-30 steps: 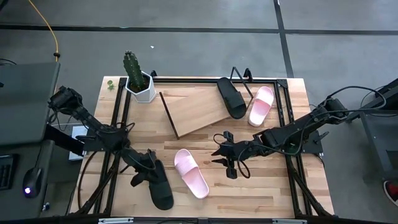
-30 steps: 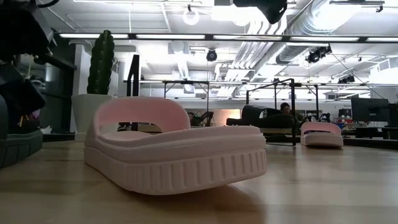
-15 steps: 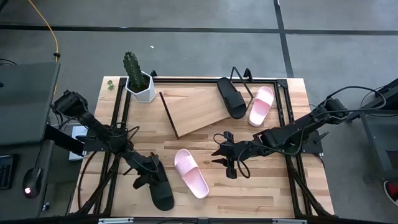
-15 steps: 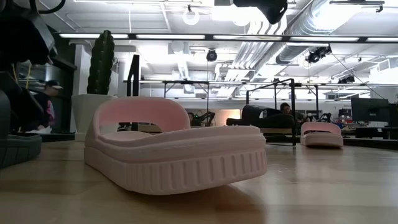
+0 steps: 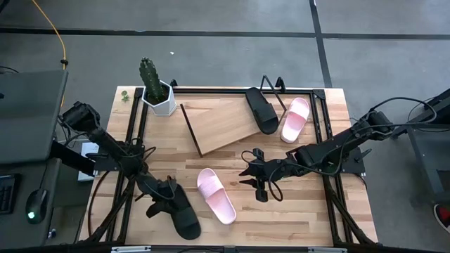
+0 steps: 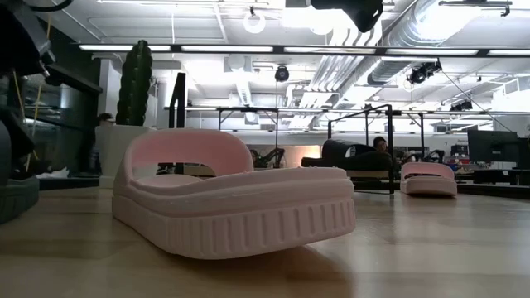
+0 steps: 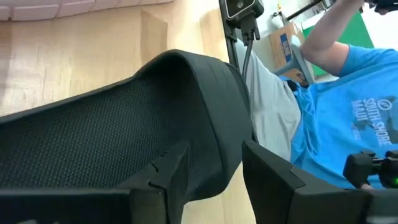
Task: Pick and place slides into the shelf
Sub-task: Put the left black slide on the shelf
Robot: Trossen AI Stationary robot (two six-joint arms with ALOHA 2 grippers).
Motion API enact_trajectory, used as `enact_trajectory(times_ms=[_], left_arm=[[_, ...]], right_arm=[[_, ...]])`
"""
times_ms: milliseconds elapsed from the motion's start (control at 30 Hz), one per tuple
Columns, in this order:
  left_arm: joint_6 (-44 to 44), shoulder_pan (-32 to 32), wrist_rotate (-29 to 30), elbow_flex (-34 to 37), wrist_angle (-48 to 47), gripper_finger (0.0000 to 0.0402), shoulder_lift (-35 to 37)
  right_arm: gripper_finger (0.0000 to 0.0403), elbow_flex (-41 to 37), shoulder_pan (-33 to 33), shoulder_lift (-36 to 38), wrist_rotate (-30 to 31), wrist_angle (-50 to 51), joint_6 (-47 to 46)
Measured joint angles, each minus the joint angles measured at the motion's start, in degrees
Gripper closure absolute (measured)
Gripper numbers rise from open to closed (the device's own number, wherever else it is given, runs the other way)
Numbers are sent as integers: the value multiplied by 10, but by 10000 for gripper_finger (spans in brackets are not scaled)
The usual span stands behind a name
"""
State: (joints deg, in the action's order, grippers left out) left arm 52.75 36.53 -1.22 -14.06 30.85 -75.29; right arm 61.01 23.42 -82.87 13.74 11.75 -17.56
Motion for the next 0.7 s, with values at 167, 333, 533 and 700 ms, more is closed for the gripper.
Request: enact_trajectory(times_ms=[167,333,533,700], left_arm=[[4,12,25,0,0,268,0],[6,10,42,-2,12,268,0],[-4,10,43,-20,6,268,0],[-13,10,56,-23,0,268,0]], right_arm=[[297,0,0,0,0,0,-4],[297,0,0,0,0,0,-4],[297,0,0,0,0,0,-4],[297,0,0,0,0,0,-4]])
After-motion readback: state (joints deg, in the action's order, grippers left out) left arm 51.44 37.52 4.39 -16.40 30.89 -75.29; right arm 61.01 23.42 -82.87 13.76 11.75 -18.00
